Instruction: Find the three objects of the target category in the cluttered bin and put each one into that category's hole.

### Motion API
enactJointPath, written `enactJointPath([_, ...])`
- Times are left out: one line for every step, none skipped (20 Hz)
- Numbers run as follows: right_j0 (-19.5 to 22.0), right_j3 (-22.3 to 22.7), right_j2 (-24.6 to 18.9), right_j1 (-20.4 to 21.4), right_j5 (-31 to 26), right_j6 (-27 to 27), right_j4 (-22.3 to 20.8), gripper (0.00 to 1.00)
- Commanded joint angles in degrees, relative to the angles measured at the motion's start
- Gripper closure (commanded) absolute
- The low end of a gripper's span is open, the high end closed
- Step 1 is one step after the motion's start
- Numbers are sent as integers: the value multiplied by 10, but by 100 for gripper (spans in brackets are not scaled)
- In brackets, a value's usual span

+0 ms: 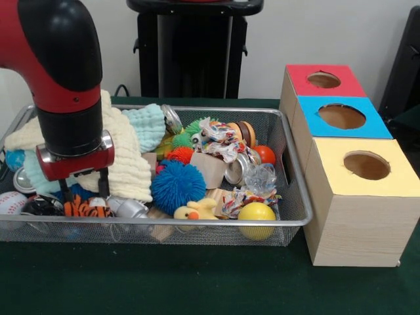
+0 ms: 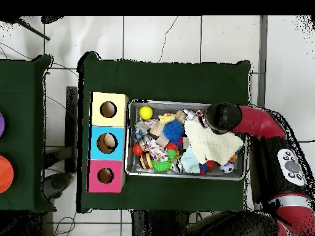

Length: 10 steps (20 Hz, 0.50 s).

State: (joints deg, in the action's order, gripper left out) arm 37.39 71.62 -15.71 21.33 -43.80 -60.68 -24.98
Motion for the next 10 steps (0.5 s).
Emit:
enactJointPath([-18, 27, 23, -17, -15, 5, -52, 0])
enactJointPath([-14, 34, 19, -14, 5, 10, -56, 0])
enactJointPath([-7, 44, 11, -12, 31, 13, -59, 0])
enactJointPath([5, 58, -2, -10, 62, 15, -58, 0])
enactJointPath([11, 67, -10, -8, 80, 14, -58, 0])
enactJointPath([13, 68, -15, -8, 91, 17, -60, 0])
enactJointPath([15, 69, -20, -8, 98, 21, -62, 0])
enactJointPath([16, 70, -23, -6, 102, 26, -65, 0])
enactJointPath([17, 73, -27, -4, 110, 30, -68, 0])
enactJointPath([18, 74, -31, -4, 117, 34, -69, 0])
